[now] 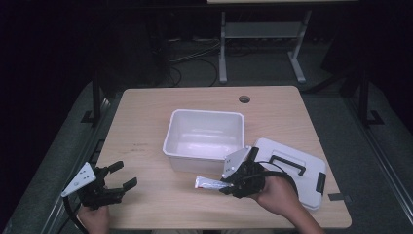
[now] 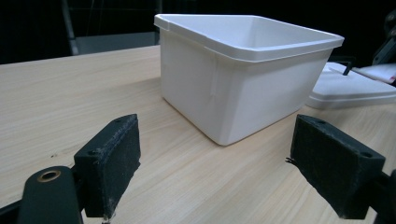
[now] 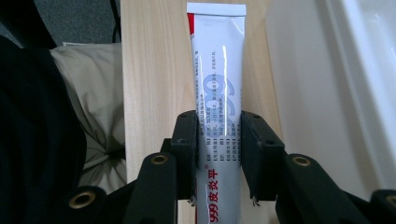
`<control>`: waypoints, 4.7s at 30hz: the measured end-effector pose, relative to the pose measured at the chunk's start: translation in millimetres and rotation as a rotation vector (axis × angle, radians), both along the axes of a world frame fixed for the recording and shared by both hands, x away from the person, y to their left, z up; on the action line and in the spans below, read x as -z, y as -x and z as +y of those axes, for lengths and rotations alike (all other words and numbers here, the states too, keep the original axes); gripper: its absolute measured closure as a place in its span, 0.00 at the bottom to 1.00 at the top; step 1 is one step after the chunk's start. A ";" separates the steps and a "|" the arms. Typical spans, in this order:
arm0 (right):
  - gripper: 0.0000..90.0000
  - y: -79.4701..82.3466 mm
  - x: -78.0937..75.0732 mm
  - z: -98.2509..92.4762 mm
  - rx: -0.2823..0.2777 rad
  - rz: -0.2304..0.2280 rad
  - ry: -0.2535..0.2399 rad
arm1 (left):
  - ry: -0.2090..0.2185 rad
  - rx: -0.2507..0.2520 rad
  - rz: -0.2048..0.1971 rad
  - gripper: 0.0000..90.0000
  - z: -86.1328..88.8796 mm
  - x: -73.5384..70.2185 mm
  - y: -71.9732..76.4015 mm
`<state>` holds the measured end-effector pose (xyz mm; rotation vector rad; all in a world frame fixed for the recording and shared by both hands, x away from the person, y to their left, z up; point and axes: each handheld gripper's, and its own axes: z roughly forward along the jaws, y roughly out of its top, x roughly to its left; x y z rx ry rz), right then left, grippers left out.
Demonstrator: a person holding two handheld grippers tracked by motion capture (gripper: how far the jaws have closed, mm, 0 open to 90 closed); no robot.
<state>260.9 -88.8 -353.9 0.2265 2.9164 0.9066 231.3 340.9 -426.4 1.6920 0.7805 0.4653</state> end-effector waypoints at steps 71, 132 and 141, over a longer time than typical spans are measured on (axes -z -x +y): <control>0.75 -83.2 -66.0 23.1 0.014 -0.010 0.073 | 0.022 -0.016 -0.001 0.17 9.6 0.8 0.6; 0.75 -113.0 -17.0 26.5 0.070 0.070 0.125 | 0.017 -0.005 -0.003 0.17 5.6 -0.3 2.3; 0.75 -115.4 -13.9 26.5 0.076 0.078 0.129 | 0.017 -0.005 -0.003 0.17 6.0 -0.3 2.3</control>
